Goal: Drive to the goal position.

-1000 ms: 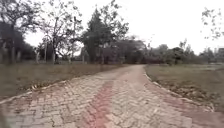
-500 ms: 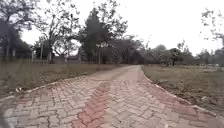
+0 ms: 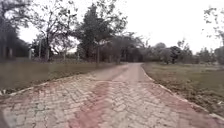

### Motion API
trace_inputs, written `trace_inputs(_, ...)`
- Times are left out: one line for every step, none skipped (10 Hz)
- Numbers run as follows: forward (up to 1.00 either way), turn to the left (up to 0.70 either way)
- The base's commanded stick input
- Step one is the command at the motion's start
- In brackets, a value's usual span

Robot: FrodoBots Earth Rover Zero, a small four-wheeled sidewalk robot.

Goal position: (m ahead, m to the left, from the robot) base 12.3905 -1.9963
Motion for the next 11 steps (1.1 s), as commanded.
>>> trace_inputs(0.70, -0.03)
trace_inputs(0.70, 0.00)
trace_inputs(0.70, 0.00)
trace_inputs(0.70, 0.00)
trace_inputs(0.70, 0.00)
trace_inputs(0.70, 0.00)
trace_inputs(0.70, 0.00)
trace_inputs(0.70, 0.00)
trace_inputs(0.70, 0.00)
trace_inputs(0.70, 0.00)
trace_inputs(0.70, 0.00)
